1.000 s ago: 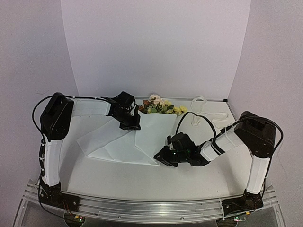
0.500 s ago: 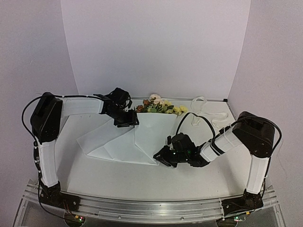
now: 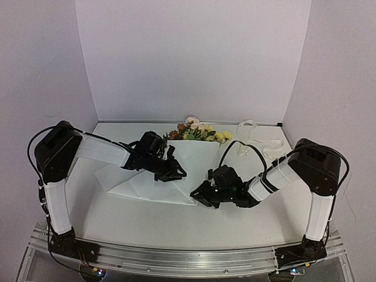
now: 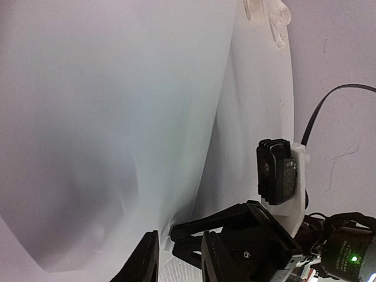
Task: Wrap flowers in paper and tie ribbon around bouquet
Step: Press the fold line of the 2/3-folded wrapping paper.
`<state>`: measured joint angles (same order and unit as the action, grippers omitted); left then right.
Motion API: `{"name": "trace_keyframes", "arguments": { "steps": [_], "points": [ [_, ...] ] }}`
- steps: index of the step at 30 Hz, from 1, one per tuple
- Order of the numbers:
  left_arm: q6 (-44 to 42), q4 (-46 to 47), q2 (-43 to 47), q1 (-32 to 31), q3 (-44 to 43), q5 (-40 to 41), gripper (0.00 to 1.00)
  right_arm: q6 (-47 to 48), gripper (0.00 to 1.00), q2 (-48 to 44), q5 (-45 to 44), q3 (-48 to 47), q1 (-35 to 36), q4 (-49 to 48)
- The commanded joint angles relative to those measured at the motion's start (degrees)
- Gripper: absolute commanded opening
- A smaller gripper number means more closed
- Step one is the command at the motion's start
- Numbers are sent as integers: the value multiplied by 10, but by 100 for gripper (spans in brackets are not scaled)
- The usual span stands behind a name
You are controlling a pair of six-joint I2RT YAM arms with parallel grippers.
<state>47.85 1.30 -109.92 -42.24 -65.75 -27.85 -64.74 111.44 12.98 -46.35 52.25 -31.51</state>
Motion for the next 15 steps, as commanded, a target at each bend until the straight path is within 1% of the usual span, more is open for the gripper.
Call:
{"name": "trace_keyframes", "arguments": {
  "steps": [1,4,7,15],
  "points": [
    [64,115,-22,-7,8,-54,25,-9,20,1,-8,11,-1,12],
    [74,96,-40,-9,15,-40,23,-12,21,-5,-9,13,-3,12],
    [75,53,-57,-10,19,-21,21,-16,21,-9,-8,13,-6,12],
    [45,-29,-89,-8,17,6,18,-50,21,-3,15,18,-33,-21]
  ]
}}
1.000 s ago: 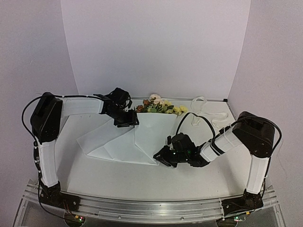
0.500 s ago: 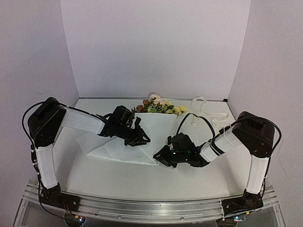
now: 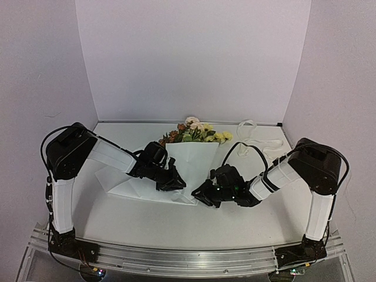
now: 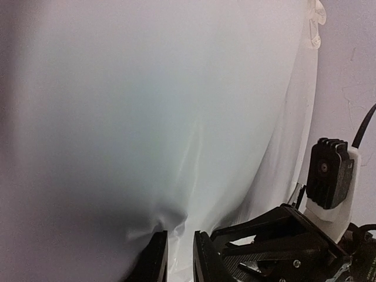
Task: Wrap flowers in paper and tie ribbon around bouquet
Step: Press the fold line of the 2/3-folded wrapping paper.
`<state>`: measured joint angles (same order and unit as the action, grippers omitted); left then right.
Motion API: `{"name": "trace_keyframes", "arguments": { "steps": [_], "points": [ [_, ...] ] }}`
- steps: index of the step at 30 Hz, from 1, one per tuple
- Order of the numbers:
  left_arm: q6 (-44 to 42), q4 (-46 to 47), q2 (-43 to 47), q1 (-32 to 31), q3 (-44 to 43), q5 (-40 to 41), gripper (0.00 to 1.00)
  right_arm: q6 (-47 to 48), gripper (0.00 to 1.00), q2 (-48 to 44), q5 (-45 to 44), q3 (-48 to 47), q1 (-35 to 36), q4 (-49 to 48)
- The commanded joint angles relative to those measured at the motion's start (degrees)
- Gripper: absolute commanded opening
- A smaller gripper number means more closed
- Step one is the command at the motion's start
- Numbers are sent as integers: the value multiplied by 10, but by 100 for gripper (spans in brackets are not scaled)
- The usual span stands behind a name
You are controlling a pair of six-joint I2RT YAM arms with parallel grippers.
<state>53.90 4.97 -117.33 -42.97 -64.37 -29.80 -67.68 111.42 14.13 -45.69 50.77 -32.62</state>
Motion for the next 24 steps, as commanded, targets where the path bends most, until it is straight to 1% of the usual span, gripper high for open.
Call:
{"name": "trace_keyframes", "arguments": {
  "steps": [1,9,16,21,24],
  "points": [
    [-18,-70,-16,0,4,27,17,-24,21,0,8,9,-22,-13],
    [-37,-85,-22,1,7,25,17,-57,21,44,47,-26,-71,-27],
    [-48,-96,-23,2,2,24,17,-83,21,94,74,-82,-121,-27],
    [-51,-100,-21,5,3,22,17,-92,21,105,86,-102,-170,-26],
    [-56,-103,-21,5,3,22,17,-93,22,121,102,-134,-199,-12]
  ]
}}
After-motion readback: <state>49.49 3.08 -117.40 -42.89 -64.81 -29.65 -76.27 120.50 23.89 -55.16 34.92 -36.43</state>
